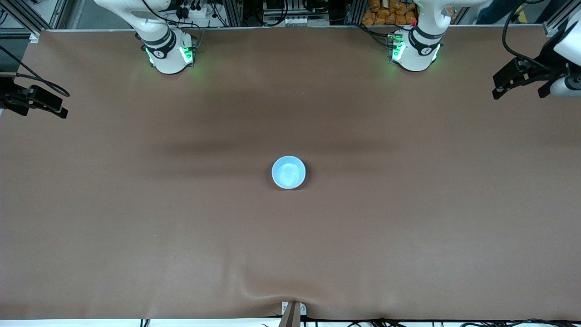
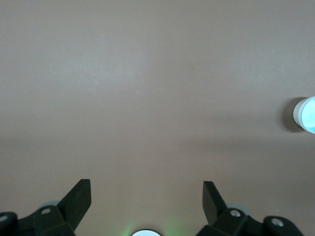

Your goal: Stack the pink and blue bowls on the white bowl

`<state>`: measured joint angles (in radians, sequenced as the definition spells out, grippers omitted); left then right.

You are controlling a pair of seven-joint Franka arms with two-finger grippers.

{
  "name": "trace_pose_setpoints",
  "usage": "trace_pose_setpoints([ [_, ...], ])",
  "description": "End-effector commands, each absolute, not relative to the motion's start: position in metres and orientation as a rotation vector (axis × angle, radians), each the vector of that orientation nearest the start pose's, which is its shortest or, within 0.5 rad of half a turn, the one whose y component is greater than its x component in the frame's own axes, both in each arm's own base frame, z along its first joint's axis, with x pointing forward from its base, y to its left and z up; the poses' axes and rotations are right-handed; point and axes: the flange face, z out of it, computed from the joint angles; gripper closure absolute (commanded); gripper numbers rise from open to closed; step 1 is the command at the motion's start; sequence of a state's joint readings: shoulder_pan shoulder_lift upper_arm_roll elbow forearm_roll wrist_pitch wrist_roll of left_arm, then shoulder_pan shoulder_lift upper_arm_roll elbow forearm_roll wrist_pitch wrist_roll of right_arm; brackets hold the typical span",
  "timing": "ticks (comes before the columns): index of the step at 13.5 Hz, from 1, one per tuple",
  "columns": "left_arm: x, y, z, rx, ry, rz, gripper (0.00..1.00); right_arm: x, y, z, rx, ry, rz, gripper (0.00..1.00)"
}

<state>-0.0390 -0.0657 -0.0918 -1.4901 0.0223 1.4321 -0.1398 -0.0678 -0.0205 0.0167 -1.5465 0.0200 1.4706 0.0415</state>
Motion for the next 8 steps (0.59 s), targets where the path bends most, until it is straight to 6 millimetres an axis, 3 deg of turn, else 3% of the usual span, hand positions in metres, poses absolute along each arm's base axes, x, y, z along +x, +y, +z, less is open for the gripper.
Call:
trace_pose_setpoints([
  [1, 0.5074, -0.0712, 0.6918, -3.128, -0.014, -0.019, 0.00, 0.5355, -0.0197, 0.6408, -3.105, 0.132, 0.083, 0.00],
  [8, 0.5097, -0.0697, 0.6956, -3.130, -0.017, -0.034, 0.00, 0.5366, -0.0175, 0.6381, -3.106, 0.125, 0.095, 0.00],
])
